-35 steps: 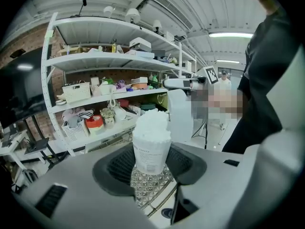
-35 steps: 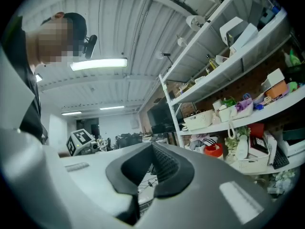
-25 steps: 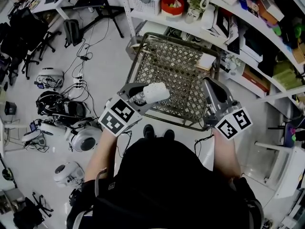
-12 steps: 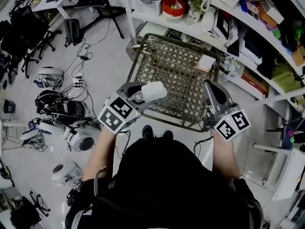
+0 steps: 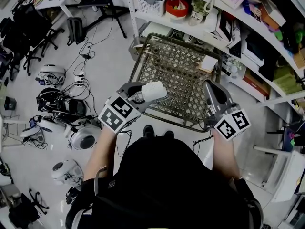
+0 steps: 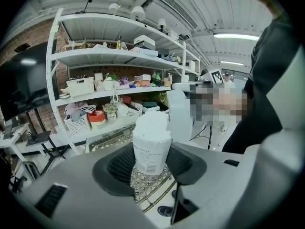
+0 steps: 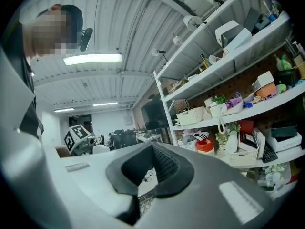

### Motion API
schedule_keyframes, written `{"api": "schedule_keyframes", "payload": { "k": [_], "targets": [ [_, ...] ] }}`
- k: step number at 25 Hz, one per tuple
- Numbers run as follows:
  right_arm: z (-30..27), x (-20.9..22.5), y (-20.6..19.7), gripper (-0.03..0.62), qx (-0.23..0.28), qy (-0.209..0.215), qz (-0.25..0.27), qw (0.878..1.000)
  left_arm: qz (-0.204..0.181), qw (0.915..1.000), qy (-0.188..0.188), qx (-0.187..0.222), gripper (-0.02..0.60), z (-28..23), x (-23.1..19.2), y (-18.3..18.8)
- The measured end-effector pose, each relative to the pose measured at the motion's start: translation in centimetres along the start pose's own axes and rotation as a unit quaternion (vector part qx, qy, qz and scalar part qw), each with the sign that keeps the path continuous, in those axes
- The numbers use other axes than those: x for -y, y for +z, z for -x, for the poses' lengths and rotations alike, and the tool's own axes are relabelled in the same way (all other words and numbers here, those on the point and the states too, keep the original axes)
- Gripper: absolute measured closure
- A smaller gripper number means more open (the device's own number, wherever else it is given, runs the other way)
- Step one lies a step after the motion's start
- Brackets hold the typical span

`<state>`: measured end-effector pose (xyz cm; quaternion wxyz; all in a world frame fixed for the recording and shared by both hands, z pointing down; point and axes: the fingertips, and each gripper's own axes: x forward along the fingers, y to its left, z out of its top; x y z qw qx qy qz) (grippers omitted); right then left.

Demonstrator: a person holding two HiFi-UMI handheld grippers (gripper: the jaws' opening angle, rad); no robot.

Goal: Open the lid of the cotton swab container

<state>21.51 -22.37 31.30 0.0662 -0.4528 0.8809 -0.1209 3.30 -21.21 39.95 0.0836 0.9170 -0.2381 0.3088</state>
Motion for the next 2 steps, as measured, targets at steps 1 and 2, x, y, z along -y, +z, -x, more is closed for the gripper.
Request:
{"api": "schedule_keyframes", "payload": {
  "k": [1,2],
  "targets": [
    [-0.05,-0.08,-0.10,0.586,0.000,0.001,0.000,1.000,0.000,1.0000,0.001,0.000,0.385,0.05,0.00,-0.11],
    [-0.10,-0.15,-0.20,0.586,-0.001,0.002,0.000,1.000,0.001,1.0000,0.001,0.000,0.385,0.09,-0.01,-0.22]
  ]
}}
